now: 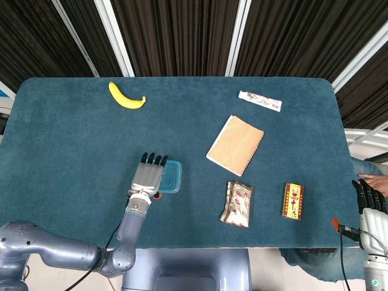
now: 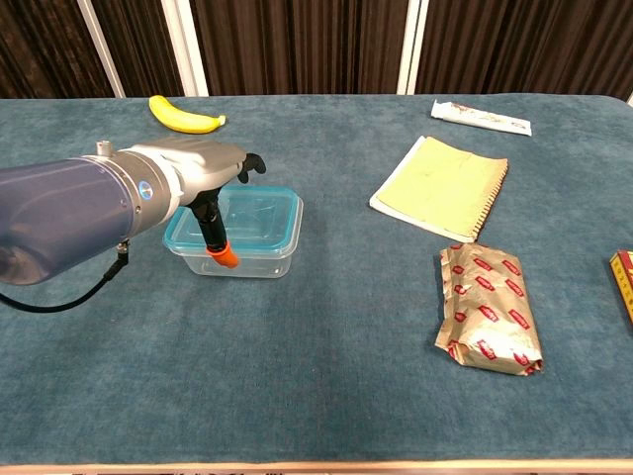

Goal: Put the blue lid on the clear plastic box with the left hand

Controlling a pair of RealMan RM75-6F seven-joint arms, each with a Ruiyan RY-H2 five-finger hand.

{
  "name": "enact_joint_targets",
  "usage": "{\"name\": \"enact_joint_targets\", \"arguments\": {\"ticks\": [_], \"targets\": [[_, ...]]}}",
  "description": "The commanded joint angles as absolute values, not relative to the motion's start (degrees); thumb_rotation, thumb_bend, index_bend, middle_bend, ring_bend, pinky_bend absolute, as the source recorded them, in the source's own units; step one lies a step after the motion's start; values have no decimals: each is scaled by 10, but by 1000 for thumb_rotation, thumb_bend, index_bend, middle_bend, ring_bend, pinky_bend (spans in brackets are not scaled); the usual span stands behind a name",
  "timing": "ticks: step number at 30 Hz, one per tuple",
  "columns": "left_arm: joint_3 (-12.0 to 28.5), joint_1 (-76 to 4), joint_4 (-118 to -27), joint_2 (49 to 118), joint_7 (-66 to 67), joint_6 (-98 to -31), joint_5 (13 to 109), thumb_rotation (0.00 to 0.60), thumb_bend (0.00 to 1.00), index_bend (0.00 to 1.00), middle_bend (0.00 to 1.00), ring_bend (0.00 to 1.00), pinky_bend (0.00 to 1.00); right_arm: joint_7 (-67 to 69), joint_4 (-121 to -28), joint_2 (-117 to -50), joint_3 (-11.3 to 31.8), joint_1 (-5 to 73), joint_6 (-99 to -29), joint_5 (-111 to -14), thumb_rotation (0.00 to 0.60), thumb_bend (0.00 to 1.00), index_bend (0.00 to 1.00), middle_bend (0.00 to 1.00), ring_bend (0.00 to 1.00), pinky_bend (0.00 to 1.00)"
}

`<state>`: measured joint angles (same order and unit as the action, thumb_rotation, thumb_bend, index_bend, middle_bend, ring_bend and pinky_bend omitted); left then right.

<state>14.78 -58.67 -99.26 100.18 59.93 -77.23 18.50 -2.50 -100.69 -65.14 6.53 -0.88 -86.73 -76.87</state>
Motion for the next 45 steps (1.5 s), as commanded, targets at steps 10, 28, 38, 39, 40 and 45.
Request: {"name": "enact_joint_targets", "arguments": {"ticks": [10,28,38,39,40,45], "targets": [[145,-587,-998,1000,606,-770,184,600,127,6,70,0,0,-27,-1007,-651,65,-9,-865,-767,600,268,44,0,0,0],[125,-582,-1030,989,616,-790,222,600,126,0,43,0,0,-28,-1008,-651,65,-8,-863,-765,600,268,44,0,0,0],[131,-583,-1057,977,623,-809,237,600,146,20,92,0,0,-29,-1007,-652,65,-9,-866,-766,600,268,44,0,0,0],[133,-583,-1058,975,620,-809,245,600,163,38,111,0,0,-28,-1007,-652,65,-9,-866,-765,600,267,44,0,0,0],[133,-582,-1058,973,614,-807,252,600,198,76,145,0,0,-28,-1007,-652,65,-9,-866,-765,600,267,44,0,0,0],[127,-567,-1042,971,552,-798,330,600,378,288,285,0,0,-30,-1008,-652,65,-9,-865,-764,600,268,44,0,0,0]]}}
